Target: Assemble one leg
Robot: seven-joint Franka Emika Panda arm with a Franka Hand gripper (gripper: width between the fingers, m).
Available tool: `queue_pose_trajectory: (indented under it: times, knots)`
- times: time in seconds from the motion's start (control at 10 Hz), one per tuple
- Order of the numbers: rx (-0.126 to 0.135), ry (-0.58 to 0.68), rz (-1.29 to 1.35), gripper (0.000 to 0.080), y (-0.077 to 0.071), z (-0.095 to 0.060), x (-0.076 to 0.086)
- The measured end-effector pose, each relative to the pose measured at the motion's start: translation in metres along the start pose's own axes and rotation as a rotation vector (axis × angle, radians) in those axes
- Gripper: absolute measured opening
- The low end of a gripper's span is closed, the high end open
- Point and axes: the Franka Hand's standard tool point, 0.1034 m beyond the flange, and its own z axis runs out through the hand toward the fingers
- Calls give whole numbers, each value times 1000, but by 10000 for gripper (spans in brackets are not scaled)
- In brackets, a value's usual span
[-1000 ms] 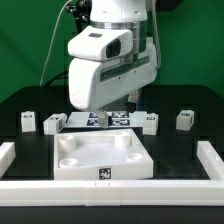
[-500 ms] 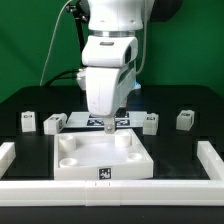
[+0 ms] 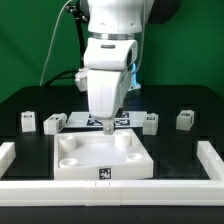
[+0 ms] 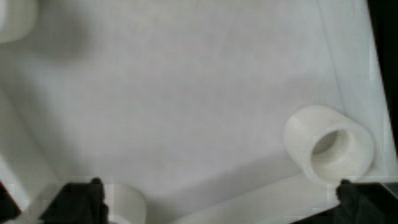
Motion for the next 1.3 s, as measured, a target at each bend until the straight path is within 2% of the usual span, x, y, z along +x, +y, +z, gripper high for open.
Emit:
queue_pose_trajectory:
  times: [0.1, 0.2, 0.3, 0.6, 1.0, 1.3]
  knots:
    - [-14, 6, -111, 650, -2, 4, -5]
    - [-2, 6, -194, 650, -12, 11, -12]
    - [-25, 11, -319, 650, -17, 17, -17]
    - [10, 1, -482, 650, -33, 30, -28]
    - [14, 1, -466, 650, -34, 32, -30]
    - [41, 14, -435, 650, -53, 51, -49]
